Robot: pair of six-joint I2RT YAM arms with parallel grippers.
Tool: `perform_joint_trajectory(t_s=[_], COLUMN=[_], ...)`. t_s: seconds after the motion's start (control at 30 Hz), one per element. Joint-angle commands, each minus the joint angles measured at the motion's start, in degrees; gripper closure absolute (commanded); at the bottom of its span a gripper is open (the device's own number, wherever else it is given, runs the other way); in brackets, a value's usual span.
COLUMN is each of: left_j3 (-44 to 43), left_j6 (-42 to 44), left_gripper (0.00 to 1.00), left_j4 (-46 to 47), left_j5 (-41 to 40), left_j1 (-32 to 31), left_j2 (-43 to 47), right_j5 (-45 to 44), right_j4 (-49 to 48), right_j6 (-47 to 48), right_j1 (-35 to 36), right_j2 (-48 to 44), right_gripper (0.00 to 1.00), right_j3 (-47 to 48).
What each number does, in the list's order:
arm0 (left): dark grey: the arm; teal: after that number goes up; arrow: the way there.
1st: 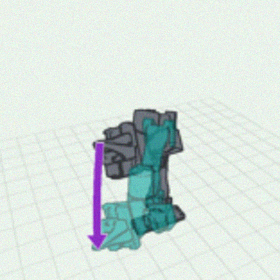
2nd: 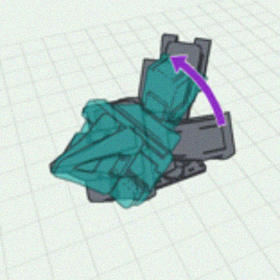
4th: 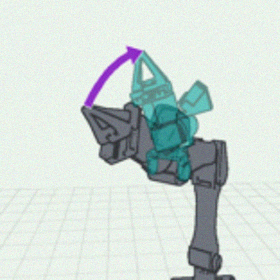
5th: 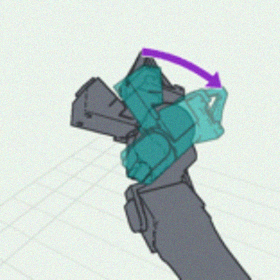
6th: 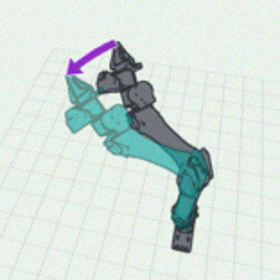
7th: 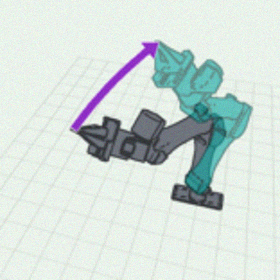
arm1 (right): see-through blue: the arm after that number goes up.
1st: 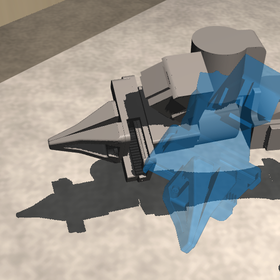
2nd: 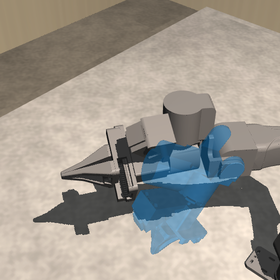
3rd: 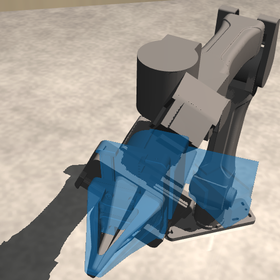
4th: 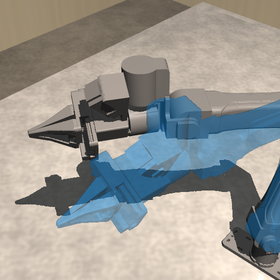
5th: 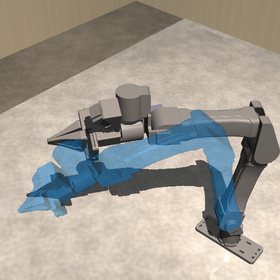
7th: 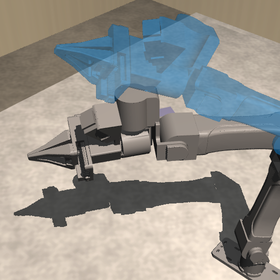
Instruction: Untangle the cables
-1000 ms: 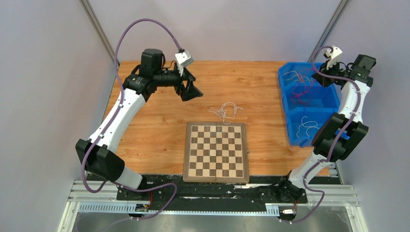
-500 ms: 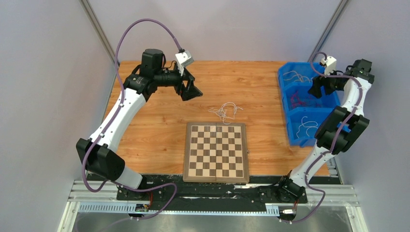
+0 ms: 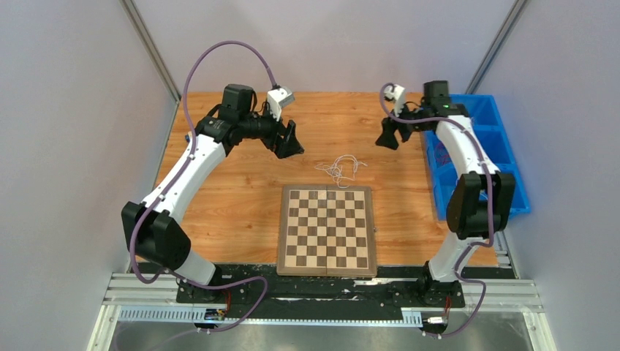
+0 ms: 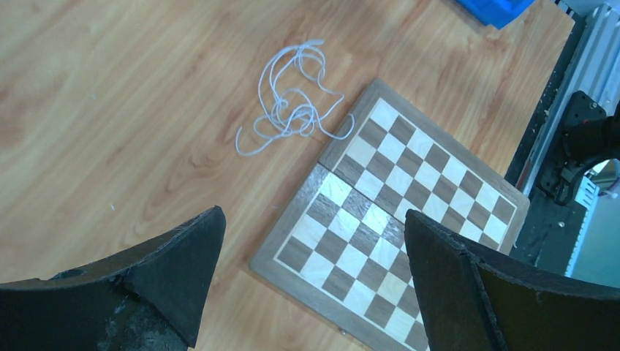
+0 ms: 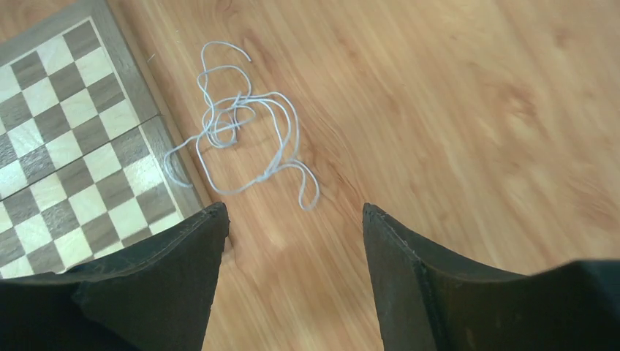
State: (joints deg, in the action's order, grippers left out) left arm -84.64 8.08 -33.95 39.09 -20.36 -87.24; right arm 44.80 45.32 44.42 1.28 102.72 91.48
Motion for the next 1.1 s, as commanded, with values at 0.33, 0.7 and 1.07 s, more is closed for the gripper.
perform_joint_trajectory(t_s=[0.33,0.7,1.07], left_j3=[4.9,13.3,14.3], left_j6=[-12.6,-11.6,-8.3], left_gripper=[0.06,0.13,0.08], left_j4=[1.9,16.8,23.6], left_j5=[4.8,16.9,17.6], left_j1=[6.5,9.2,5.0], left_j2=[-6.0,0.1,1.8], right_j5=[-17.5,9.7,10.9], right_j4=[-13.1,-15.3,-17.1], right_j6=[-6.3,-9.6,-15.9], right_j1=[13.3,15.4,21.7], right_j2=[20.5,0.4,-5.6], right_gripper=[0.52,1.00,1.00], right_j3=[0.6,-2.3,0.9])
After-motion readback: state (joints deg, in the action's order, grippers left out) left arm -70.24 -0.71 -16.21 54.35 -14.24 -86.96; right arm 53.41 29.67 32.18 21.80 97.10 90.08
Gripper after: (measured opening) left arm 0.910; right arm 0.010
